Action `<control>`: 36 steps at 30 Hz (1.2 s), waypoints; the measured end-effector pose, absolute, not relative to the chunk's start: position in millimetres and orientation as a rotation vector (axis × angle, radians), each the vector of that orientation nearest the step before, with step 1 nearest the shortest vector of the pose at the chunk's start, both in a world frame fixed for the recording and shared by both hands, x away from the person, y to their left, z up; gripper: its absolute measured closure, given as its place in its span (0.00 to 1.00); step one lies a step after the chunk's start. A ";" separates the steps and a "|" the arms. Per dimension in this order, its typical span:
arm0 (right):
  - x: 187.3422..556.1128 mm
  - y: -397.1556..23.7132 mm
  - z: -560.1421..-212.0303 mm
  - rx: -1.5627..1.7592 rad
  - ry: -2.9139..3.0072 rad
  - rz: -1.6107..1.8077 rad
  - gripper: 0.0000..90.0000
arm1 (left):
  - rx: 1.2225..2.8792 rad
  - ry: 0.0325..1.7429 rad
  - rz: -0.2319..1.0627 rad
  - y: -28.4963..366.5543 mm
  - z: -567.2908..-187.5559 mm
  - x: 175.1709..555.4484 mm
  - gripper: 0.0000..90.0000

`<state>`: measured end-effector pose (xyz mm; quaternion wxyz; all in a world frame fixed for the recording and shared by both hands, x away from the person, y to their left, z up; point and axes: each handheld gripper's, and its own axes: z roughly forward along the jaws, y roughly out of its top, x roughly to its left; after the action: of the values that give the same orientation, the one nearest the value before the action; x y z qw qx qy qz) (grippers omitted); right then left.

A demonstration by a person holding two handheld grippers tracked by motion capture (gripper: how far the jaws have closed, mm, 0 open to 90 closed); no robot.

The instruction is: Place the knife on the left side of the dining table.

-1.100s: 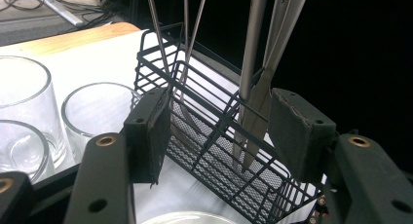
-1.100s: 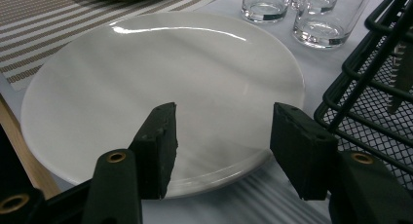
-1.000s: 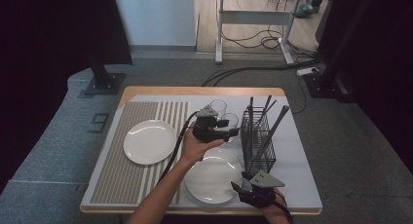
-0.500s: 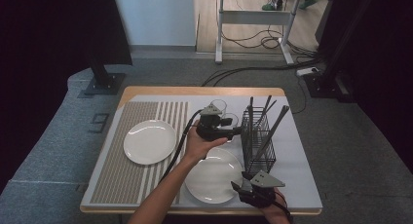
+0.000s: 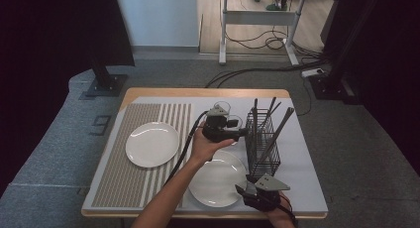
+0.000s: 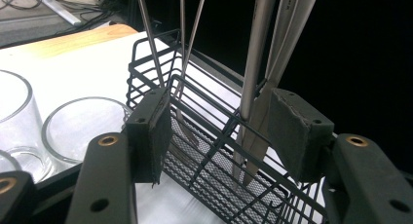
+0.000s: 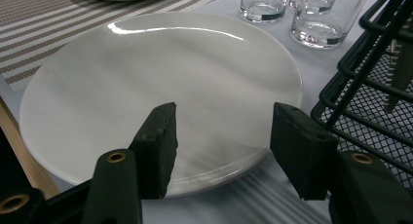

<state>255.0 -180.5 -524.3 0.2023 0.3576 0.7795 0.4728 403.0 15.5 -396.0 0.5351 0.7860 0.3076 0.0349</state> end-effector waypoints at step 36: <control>255.4 -183.6 -524.2 1.001 2.165 1.318 0.48 | 1.879 0.708 0.076 -13.3 -391.4 409.2 0.50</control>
<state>255.4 -183.6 -524.2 0.2065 0.3593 0.7773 0.4733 409.2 -13.3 -391.4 0.5364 0.7893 0.2972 0.0321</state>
